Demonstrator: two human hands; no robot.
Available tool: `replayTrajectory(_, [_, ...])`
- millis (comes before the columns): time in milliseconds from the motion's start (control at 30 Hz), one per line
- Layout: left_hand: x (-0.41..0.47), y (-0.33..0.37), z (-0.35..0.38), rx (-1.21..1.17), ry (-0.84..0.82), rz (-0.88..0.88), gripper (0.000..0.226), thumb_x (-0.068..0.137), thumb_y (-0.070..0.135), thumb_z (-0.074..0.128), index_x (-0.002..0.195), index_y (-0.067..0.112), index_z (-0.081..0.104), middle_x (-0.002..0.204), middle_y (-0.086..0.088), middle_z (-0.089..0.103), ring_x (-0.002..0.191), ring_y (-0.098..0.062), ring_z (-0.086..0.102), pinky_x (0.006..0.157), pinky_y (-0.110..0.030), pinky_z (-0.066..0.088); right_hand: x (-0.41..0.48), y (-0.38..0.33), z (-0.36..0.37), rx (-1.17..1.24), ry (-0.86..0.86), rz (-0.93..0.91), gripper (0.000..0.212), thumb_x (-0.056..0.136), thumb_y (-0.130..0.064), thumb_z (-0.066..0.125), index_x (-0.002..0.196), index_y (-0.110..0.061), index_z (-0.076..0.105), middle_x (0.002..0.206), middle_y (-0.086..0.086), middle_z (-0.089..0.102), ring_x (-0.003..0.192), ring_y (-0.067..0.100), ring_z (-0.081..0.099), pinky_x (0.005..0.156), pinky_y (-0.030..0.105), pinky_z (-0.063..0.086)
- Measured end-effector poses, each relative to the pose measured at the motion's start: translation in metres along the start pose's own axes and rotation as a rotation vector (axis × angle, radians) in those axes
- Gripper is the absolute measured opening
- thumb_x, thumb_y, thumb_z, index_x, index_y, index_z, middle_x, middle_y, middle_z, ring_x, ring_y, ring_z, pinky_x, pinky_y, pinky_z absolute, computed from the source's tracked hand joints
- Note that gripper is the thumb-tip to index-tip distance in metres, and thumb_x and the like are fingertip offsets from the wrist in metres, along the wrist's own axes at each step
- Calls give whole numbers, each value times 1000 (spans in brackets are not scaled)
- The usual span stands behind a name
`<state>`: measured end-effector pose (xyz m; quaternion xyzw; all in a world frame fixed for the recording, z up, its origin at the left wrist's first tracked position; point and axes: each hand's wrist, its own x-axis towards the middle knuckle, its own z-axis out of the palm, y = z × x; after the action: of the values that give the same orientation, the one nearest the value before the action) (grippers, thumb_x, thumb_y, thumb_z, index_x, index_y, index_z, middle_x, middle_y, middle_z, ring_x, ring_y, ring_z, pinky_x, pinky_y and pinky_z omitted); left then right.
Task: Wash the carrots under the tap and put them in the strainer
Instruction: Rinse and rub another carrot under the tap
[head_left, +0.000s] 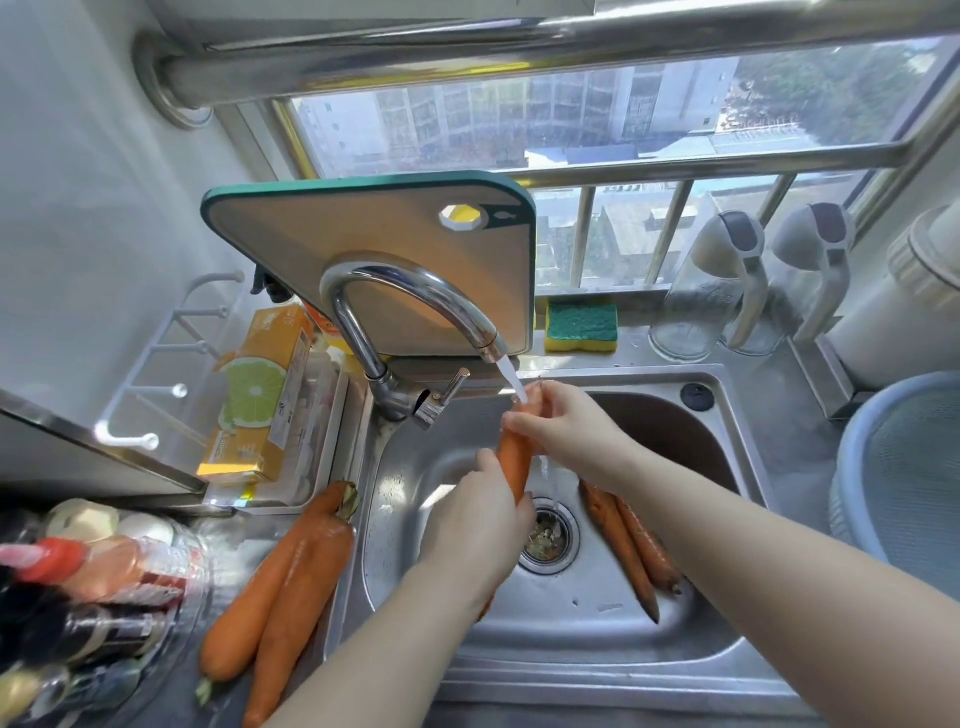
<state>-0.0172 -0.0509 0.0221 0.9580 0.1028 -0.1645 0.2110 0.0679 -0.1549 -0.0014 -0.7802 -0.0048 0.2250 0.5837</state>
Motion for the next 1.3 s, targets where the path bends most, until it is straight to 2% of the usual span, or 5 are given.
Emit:
replayTrajectory(100, [-3,2,3,99,51,38,33,96,38,45,114,12,38,105,-6,63,93,-28,64,64,-32,42,3,0,10,-159,176,-47,24,94,-25,51,81,-9,64,82,8,70,81,25,66,80,39,54])
replayTrajectory(267, [-2,-4,1,107,60,48,30,95,37,46,112,14,38,103,-7,64,91,-29,65,66,-33,44,-1,-4,5,496,2,91,38,105,-22,31,90,1,57,80,17,66,70,26,66,68,36,60])
replayTrajectory(733, [-2,-7,-3,16,16,24,28,94,37,47,110,15,38,94,-4,61,84,-28,63,66,-33,46,-11,-1,-1,706,-172,96,26,100,-8,43,118,8,52,102,16,65,84,19,68,75,26,59])
replayTrajectory(1067, [-2,-4,-4,5,21,19,32,94,39,47,112,14,39,85,2,49,73,-22,53,63,-30,40,-5,-6,15,405,64,11,20,99,-15,47,86,-4,58,73,8,64,67,19,65,71,38,56])
replayTrajectory(1300, [-3,-6,-3,35,48,62,28,94,37,45,111,16,38,95,-4,64,82,-28,65,68,-36,51,-5,-9,13,816,52,169,39,104,-27,34,84,-4,58,75,13,64,67,22,63,67,32,55])
